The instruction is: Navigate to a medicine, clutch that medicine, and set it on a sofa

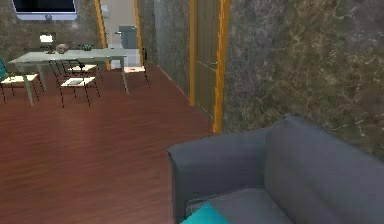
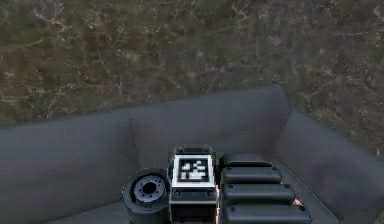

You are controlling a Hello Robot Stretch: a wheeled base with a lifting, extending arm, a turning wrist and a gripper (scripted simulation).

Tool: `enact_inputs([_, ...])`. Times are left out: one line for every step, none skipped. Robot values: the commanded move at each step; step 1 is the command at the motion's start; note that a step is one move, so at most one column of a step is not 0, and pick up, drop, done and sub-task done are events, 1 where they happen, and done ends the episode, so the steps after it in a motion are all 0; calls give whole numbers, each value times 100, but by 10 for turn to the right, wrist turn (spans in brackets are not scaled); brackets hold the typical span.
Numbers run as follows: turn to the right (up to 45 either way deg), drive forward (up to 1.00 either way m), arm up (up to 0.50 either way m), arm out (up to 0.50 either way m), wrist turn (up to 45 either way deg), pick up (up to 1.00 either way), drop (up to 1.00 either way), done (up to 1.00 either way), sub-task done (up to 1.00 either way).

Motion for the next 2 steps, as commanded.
enact_inputs([-30, 0, 0, 0, 0, 0, 0, 0, 0])
enact_inputs([0, 20, 0, 0, 0, 0, 0, 0, 0])
